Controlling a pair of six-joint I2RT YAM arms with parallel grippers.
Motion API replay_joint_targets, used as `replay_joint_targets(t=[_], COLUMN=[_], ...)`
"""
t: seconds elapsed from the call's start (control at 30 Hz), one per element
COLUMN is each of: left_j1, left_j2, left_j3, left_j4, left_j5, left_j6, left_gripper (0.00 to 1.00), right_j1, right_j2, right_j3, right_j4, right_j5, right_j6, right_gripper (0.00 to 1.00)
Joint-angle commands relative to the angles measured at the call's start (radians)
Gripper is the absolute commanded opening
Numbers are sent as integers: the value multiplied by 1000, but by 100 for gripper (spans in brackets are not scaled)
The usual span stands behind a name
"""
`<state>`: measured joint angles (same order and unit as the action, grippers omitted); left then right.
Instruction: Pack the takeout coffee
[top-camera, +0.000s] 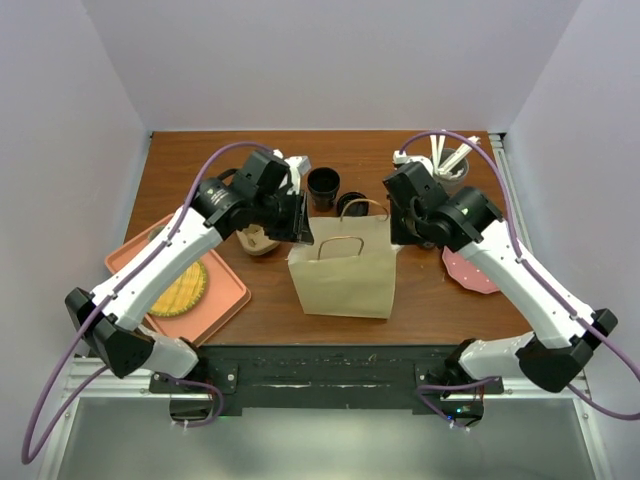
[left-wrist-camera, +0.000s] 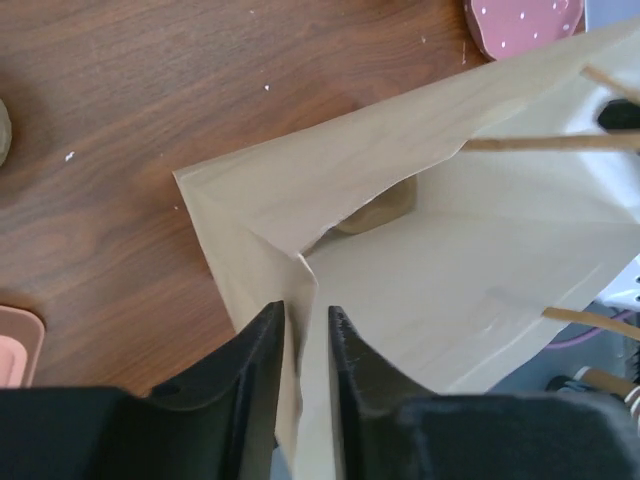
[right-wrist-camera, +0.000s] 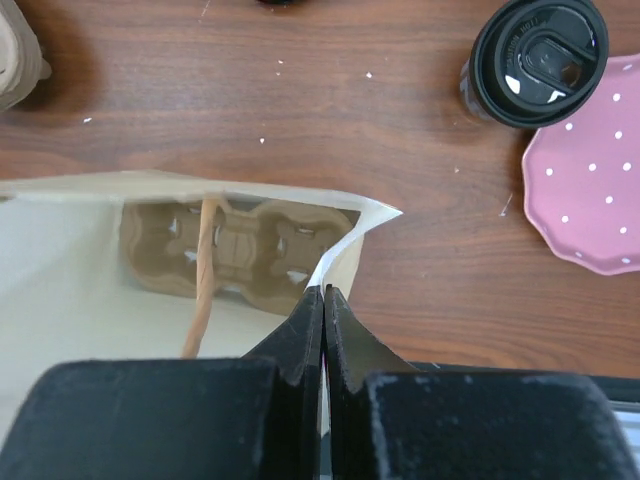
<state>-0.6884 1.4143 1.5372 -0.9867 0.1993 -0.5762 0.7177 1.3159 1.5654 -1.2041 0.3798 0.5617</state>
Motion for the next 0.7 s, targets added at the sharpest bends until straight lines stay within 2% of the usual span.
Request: replay_joint_targets(t=[0.0,0.17,0.33,0.4,0.43,0.47,0.53,0.57,0.67], left_j1=[-3,-2,-2,-2,-3,-2,-3,-3,-2], left_j2=[55,84,123,121,121,123,121,118,83], left_j3=[132,167,198,204,215,224,254,256,213], left_j4=[-59,-109,-161,-161,-161,-164,-176,-176,-168], left_j5=[-12,-58,-103,-118,-126,-147,-161,-166,-158], left_j6=[55,102,130,145,150,159,167,171,183], left_gripper=[35,37,31,22,8,1,0,0,0], right_j1=[-3,-3,-3,-3,-4,-3,-3,-3,-3], right_j2=[16,-21,-44,-53,-53,-53,-53,-58,-87], right_j3=[70,15,-21,-22,-16,-10,28,39,62], right_j4=[9,58,72,86,86,84,86,90,124], right_j5=[25,-13,-25,-30,-28,-25,-7,-1,24], right_j6=[-49,-43,-23,-16,-16,-16,-20,-20,10], right_gripper=[0,0,0,0,0,3,12,21,33])
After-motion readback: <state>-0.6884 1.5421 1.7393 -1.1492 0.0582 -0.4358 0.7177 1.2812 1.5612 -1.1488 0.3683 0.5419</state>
